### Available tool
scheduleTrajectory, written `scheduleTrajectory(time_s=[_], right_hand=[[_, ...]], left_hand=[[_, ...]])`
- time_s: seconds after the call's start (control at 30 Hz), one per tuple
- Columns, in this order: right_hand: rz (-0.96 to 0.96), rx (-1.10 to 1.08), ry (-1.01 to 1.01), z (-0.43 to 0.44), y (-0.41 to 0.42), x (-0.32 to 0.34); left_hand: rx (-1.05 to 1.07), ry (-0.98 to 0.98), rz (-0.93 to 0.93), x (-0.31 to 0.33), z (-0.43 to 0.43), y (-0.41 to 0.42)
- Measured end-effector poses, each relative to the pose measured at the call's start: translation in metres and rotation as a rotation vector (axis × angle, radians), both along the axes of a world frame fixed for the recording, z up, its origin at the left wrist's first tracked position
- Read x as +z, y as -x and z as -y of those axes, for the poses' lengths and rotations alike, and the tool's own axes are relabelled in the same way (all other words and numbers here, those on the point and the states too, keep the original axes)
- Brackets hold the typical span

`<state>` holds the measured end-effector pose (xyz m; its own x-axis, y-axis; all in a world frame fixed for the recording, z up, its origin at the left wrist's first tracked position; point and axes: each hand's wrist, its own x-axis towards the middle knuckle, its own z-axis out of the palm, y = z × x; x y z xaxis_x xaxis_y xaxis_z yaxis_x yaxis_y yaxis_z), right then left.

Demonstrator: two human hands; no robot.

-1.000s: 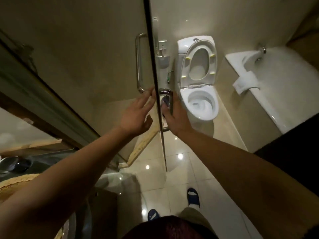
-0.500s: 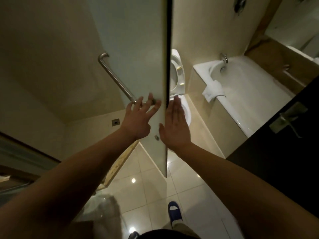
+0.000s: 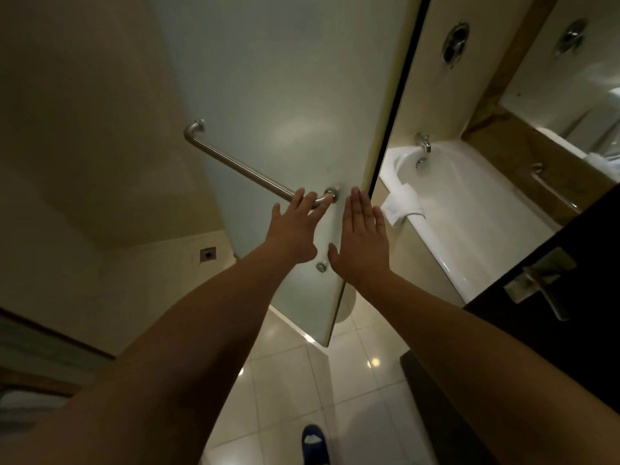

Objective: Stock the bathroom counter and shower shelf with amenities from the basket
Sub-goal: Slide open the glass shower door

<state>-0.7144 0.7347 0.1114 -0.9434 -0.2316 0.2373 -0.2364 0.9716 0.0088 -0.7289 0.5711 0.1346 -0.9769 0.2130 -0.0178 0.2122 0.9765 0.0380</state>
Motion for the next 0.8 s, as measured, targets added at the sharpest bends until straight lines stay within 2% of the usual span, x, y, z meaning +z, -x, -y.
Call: scheduleTrajectory(time_s=[0.23,0.4,0.6,0.8], right_hand=[[-0.026,0.052,0.040,-0.007,0.023,0.002],[0.067,0.213,0.028,0.040,0.021,0.007],[0.108,0.437,-0.034,0.172,-0.008,0.023],[0.315,0.799,0.152,0.357,-0.115,0.040]], left_hand=[[-0.035,0.066,-0.031,0.005,0.013,0.012],[0.118,0.133,-0.093,-0.002,0.083,-0.020],[0.438,0.197,0.021,0.013,0.236,-0.118],[0.782,0.201,0.028,0.026,0.348,-0.281]])
